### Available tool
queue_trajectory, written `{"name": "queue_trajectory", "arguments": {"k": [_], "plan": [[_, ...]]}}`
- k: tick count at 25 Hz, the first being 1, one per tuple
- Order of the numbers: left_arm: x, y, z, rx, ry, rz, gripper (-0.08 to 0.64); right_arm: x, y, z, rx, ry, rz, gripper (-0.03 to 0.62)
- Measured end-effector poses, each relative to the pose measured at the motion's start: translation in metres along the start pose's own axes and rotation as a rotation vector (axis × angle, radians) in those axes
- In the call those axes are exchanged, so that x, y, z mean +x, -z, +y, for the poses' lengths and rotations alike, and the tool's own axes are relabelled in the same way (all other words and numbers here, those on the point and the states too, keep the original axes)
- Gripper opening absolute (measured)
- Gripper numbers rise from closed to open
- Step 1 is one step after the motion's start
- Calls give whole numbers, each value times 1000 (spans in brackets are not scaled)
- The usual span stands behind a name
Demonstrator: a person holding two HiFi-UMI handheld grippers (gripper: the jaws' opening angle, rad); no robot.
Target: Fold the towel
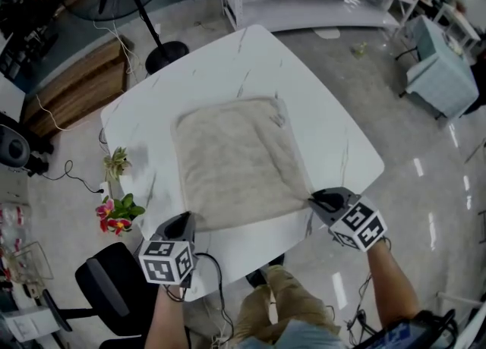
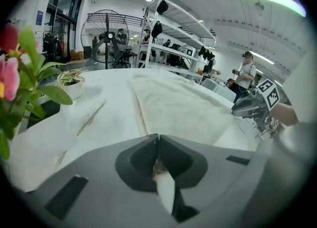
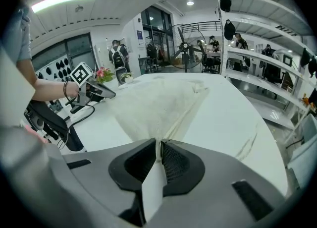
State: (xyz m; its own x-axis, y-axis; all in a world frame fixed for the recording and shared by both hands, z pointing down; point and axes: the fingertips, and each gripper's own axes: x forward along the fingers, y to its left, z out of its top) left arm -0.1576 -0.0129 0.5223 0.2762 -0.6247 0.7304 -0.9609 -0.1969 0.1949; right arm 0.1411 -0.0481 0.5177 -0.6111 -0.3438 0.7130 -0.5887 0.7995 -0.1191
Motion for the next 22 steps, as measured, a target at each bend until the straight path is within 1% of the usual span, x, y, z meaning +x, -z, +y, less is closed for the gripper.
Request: {"name": "queue_trajectory", "arguments": {"k": [3, 5, 9, 11, 12, 13, 14, 15, 16, 18, 20, 22], "plan": [[-14, 13, -9, 14, 6, 4, 15, -13, 11, 10, 9, 6, 0, 49], [-28, 30, -10, 12, -2, 15, 9, -19, 20, 21, 11, 2, 8, 49], [-52, 68, -9, -34, -5, 38, 9, -29, 38, 40, 15, -10, 20, 49], [-61, 75, -10, -34, 5, 12, 9, -32, 39, 41, 17, -3, -1, 56], [-65, 73, -12, -20, 19, -17, 9, -33, 37, 41, 14, 1, -14, 65], [-69, 68, -14, 12, 36, -50, 11, -36, 33, 41, 5, 5, -26, 73], [-73, 62, -18, 65, 52, -82, 12, -40, 29, 42, -8, 6, -37, 82], [-76, 54, -22, 141, 63, -109, 17, -46, 23, 43, -22, 6, -46, 96], [-77, 48, -27, 232, 72, -126, 52, -52, 17, 45, -39, 6, -55, 108], [-78, 40, -35, 440, 81, -135, 157, -63, 3, 47, -90, 7, -88, 134], [-77, 36, -42, 654, 80, -126, 221, -71, -9, 51, -159, 0, -135, 149], [-72, 36, -49, 845, 79, -122, 239, -76, -20, 58, -221, -26, -169, 150]]}}
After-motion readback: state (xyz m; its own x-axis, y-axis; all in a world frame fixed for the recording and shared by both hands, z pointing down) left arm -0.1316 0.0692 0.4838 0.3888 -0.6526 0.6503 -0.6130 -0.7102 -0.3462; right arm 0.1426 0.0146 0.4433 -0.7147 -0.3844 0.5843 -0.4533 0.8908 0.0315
